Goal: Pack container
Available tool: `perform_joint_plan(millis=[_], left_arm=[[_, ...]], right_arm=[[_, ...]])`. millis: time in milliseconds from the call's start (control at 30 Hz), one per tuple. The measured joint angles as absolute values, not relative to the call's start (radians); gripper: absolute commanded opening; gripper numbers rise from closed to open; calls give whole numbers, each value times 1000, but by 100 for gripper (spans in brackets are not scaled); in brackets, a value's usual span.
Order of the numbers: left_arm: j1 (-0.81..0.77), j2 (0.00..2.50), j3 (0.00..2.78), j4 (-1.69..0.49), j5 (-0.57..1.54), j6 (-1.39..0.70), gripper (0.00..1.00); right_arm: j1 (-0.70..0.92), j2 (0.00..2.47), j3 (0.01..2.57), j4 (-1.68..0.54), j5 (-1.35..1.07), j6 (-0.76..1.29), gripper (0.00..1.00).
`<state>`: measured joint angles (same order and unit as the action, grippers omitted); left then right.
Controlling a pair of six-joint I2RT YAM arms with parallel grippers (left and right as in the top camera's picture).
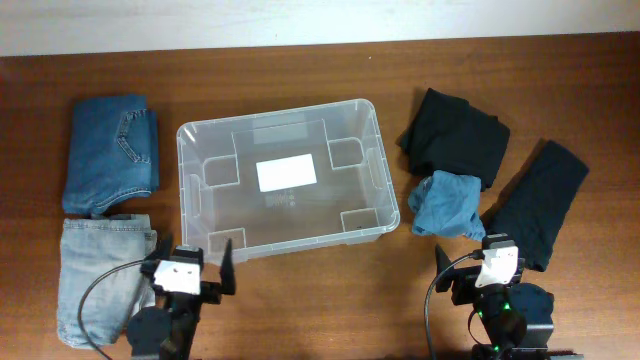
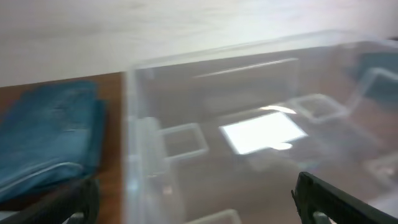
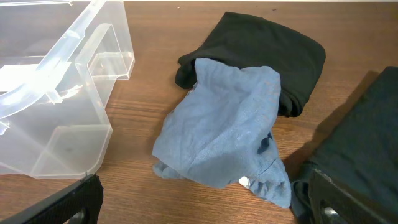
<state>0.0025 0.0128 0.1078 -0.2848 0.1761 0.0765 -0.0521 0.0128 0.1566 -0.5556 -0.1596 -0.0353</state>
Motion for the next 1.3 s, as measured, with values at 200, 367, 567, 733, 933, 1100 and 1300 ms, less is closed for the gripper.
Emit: perform_joint_plan(millis=[200, 367, 567, 733, 933, 1100, 1300], left_arm=[[2, 16, 118, -234, 248, -33, 99], [2, 186, 322, -352, 134, -138, 99], [15, 677, 871, -614, 6, -154, 99], [19, 1001, 1208, -742, -38, -135, 99], [183, 1216, 1323, -857, -77, -167, 99], [500, 1378, 1328, -817, 96, -147, 99], [735, 1542, 1330, -759, 247, -79, 99]], right_arm=[[-52, 13, 157, -556, -160, -35, 98], [-52, 13, 157, -557, -160, -35, 98], [-52, 15, 157, -552, -159, -35, 98], [-52, 13, 157, -555, -160, -35, 98], [-52, 12, 157, -556, -160, -35, 98], [-52, 12, 157, -556, -160, -35, 98], [-52, 12, 157, -556, -160, -35, 98]])
